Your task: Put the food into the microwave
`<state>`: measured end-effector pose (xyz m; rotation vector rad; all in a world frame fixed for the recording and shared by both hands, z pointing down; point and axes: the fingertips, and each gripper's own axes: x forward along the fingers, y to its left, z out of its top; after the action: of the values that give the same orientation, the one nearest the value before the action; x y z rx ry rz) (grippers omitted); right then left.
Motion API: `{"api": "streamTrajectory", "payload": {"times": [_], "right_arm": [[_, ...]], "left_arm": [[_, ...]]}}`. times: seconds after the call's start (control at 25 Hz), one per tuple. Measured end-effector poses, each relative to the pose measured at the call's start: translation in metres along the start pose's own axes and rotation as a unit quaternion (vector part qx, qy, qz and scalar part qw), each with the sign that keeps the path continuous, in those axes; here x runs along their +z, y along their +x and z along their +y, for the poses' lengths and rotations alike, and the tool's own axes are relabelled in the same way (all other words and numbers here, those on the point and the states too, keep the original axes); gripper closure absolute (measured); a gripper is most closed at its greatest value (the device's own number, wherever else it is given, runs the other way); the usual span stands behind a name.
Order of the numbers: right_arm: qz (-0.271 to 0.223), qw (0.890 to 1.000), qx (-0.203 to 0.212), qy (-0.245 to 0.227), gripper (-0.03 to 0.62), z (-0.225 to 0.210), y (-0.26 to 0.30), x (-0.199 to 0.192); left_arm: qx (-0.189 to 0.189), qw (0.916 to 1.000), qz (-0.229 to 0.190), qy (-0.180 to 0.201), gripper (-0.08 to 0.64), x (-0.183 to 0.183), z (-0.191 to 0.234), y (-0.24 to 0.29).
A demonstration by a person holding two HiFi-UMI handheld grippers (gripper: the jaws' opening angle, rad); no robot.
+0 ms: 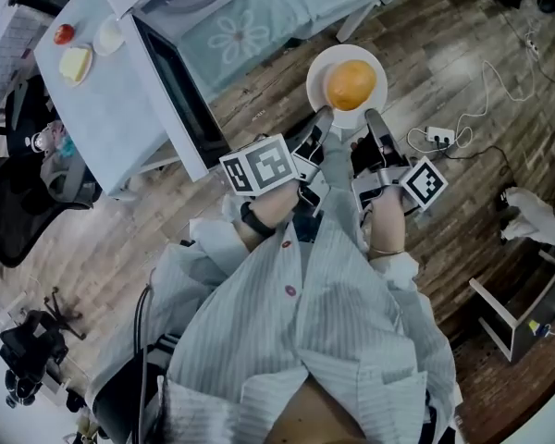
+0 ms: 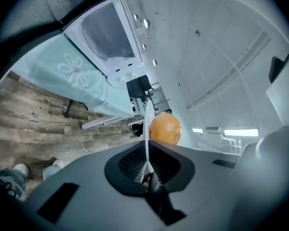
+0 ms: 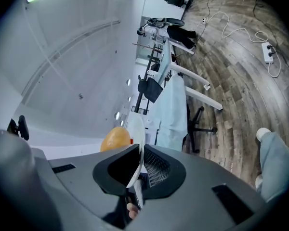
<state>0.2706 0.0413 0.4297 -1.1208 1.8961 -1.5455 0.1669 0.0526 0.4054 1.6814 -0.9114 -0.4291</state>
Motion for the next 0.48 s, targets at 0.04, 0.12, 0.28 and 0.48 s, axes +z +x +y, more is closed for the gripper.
{"api": "streamTrajectory", "payload": {"times": [0.04,0.12,0.28,0.48], "right_arm": [[0.008,1.0,0.003,-0.002,0.545,0.0,0.008,0.007],[0.026,1.0,0.011,0.001,0.545,0.0,0.025,0.019],[0.064,0.998,0.024,0.001,0.545,0.003,0.068,0.047],[0.108,0.993,0.04,-0.005,0.545,0.006,0.094,0.057]], "left_arm": [[0.002,1.0,-0.007,0.0,0.54,0.005,0.0,0.007],[0.01,0.9996,-0.026,-0.002,0.54,0.018,0.0,0.02],[0.024,0.9979,-0.06,-0.008,0.54,0.049,0.001,0.051],[0.035,0.9938,-0.104,-0.021,0.54,0.064,0.004,0.061]]}}
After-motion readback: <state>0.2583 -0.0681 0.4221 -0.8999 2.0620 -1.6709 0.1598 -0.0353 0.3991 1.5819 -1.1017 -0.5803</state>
